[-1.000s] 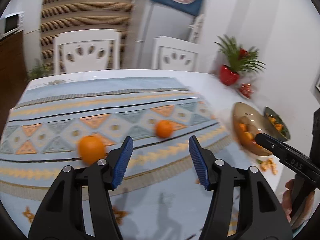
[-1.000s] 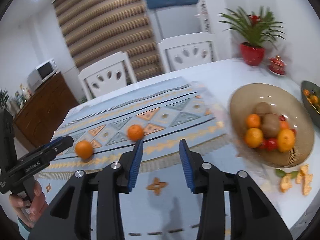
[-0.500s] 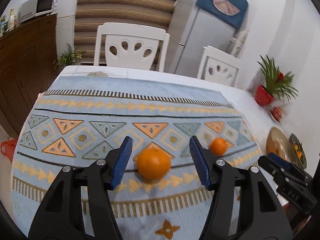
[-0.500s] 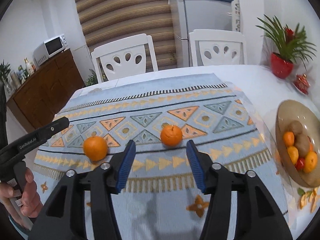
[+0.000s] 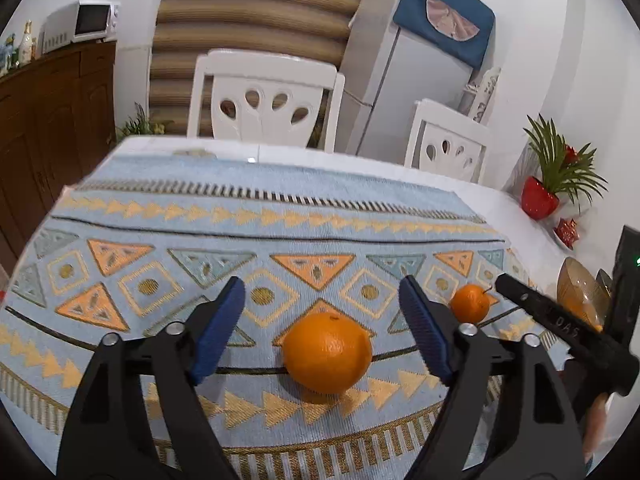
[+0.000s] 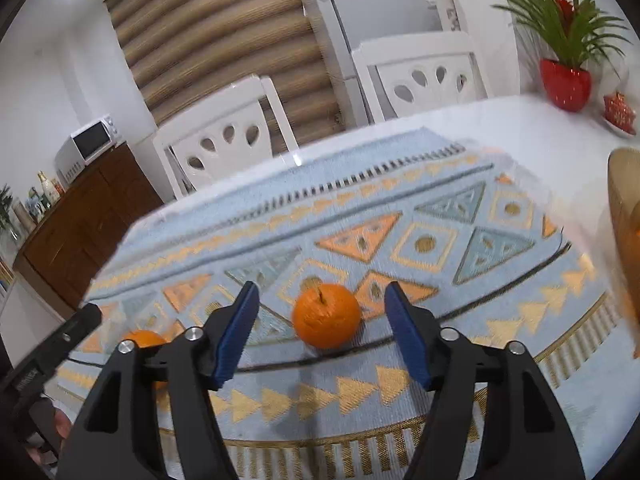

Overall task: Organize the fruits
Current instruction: 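Move both tools back toward the oranges on the cloth, then close the left tool on a large orange while the right tool grasps a tangerine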

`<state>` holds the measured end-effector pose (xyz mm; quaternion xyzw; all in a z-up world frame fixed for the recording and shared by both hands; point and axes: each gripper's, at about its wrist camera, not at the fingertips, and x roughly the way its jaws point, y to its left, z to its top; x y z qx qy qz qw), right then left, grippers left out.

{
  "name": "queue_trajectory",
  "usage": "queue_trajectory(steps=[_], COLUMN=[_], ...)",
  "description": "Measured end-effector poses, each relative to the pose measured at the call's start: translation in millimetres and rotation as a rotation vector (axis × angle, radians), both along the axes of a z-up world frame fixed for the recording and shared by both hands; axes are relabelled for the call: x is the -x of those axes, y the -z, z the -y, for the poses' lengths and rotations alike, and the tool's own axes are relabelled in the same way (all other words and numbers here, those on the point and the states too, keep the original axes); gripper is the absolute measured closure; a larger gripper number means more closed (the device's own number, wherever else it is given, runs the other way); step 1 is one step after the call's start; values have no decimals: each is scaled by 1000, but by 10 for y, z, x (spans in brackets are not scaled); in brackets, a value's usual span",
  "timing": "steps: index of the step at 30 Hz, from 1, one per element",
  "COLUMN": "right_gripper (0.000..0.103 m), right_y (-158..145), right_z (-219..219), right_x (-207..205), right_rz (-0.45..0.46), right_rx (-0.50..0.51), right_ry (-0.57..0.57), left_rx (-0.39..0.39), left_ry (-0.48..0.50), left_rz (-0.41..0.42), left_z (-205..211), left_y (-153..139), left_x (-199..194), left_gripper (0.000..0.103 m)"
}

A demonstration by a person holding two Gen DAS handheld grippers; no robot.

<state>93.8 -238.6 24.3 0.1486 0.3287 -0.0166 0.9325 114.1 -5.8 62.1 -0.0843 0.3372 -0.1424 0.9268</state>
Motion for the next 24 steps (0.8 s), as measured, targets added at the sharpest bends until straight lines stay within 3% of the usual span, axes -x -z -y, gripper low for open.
queue_trajectory(steps=[3, 5, 8, 10, 18, 20, 22, 24], right_gripper=[36, 35, 35, 48, 46, 48, 57, 57], right_y=[96, 168, 234, 253, 303, 300, 297, 292], right_z=[-94, -104, -124, -144, -200, -199, -219, -236], right_x=[-77, -117, -184, -204, -252, -254, -256, -252], right_rz=[-45, -76, -116, -124, -148, -146, -142, -139], right_rx=[95, 80, 102, 113, 134, 134, 143, 152], right_ry=[-14, -35, -36, -49, -59, -62, -73, -78], left_rx=[14, -1, -47, -92, -117, -124, -131, -147], left_ry=[12, 22, 52, 74, 87, 77, 67, 60], left_rz=[-74, -118, -126, -137, -186, -199, -189, -182], left_z=[21, 75, 187, 272, 308, 300, 306, 316], left_y=[189, 298, 345, 387, 478, 502, 492, 491], left_x=[-109, -156, -152, -146, -189, -206, -199, -192], left_gripper=[21, 22, 21, 20, 21, 26, 36, 42])
